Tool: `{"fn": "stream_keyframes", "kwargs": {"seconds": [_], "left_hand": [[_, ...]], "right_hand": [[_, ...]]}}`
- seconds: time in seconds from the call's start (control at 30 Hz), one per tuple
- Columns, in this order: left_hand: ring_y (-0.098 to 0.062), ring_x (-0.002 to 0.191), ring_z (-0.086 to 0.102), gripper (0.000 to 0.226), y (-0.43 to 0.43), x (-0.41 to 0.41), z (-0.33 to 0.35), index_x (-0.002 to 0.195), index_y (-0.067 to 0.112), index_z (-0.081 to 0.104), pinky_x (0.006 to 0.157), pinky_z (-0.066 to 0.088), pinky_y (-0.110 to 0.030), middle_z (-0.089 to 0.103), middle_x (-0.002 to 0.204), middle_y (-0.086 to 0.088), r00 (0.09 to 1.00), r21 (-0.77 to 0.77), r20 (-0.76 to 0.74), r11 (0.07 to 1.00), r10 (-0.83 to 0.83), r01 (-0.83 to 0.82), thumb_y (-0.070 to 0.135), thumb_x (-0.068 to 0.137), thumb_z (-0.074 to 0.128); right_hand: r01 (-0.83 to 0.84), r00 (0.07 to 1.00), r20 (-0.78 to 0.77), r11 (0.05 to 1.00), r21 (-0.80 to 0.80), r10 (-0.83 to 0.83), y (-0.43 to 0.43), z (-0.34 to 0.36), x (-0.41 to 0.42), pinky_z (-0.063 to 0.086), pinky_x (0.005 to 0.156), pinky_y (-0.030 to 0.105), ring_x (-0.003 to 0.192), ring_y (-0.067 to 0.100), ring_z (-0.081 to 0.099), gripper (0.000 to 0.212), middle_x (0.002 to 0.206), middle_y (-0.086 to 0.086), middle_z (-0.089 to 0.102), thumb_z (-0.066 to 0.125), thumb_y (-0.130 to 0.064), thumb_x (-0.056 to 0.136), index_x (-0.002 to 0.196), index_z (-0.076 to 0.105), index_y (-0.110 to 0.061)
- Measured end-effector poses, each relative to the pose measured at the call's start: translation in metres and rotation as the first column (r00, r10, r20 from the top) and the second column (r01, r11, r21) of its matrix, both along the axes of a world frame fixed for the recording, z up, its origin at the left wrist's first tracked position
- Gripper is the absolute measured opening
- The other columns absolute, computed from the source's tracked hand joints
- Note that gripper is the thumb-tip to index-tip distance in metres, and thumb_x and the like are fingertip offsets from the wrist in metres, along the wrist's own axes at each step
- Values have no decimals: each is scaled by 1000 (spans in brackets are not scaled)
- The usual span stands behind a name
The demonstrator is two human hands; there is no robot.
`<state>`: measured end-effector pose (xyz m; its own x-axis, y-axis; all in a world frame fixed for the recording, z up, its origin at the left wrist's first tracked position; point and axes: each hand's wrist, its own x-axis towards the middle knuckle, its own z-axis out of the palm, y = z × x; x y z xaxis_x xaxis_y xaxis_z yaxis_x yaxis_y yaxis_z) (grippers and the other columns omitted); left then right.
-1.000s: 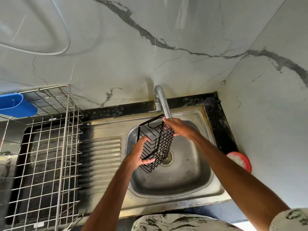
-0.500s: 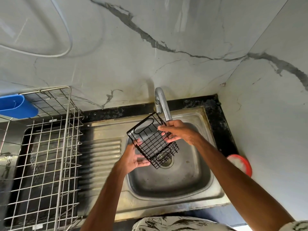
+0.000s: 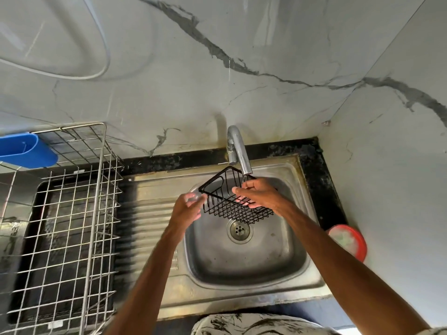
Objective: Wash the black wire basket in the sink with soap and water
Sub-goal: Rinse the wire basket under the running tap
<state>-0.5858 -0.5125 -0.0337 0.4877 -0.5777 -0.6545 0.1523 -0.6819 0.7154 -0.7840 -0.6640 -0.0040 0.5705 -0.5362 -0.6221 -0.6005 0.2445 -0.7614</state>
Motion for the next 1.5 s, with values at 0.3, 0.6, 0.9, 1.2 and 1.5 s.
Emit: {"fn": "stream_keyframes", "kwargs": {"seconds": [0.3, 0.6, 0.9, 1.2, 1.5], "left_hand": [[-39, 138, 45, 82, -64, -37, 33, 150, 23, 42, 106, 43, -61, 42, 158, -14, 992, 109, -41, 987, -116, 120, 48, 84, 82], [-25, 105, 56, 57, -61, -56, 29, 116, 26, 61, 92, 51, -45, 61, 122, -9, 983, 168, -159, 978, -95, 122, 54, 69, 78], [-31, 107, 63, 59, -49, -56, 27, 110, 30, 61, 93, 57, -53, 62, 122, 0, 973, 243, 12, 945, -231, 221, 69, 67, 75], [-43, 126, 59, 107, -38, -55, 36, 156, 16, 35, 98, 56, -58, 46, 154, -22, 964, 298, -36, 918, -263, 261, 81, 76, 66], [-40, 107, 64, 96, -48, -54, 36, 155, 18, 38, 87, 60, -56, 49, 151, -22, 971, 290, -81, 926, -226, 240, 78, 84, 61]], "right_hand": [[-80, 995, -70, 986, -145, 71, -2, -9, -11, 60, 89, 38, 98, 15, 72, 67, 113, 3, 74, 74, -64, 74, 117, 70, -13], [-156, 986, -89, 957, -243, 138, -7, 0, -16, 51, 103, 44, 119, 22, 63, 75, 130, 9, 67, 72, -66, 77, 125, 66, -9], [-230, 971, -207, 722, -653, 122, 9, 12, -13, 47, 99, 37, 118, 18, 59, 54, 130, 3, 62, 46, -57, 101, 136, 50, -17], [-339, 941, -165, 844, -416, 297, 42, -25, -16, -3, 124, 42, 154, 9, -9, 86, 169, -6, -11, 4, -77, 93, 160, -10, -26], [-353, 933, -94, 824, -443, 349, 39, -9, -4, -5, 123, 34, 152, 6, -15, 80, 167, -8, -15, 5, -72, 97, 160, -10, -26]]}}
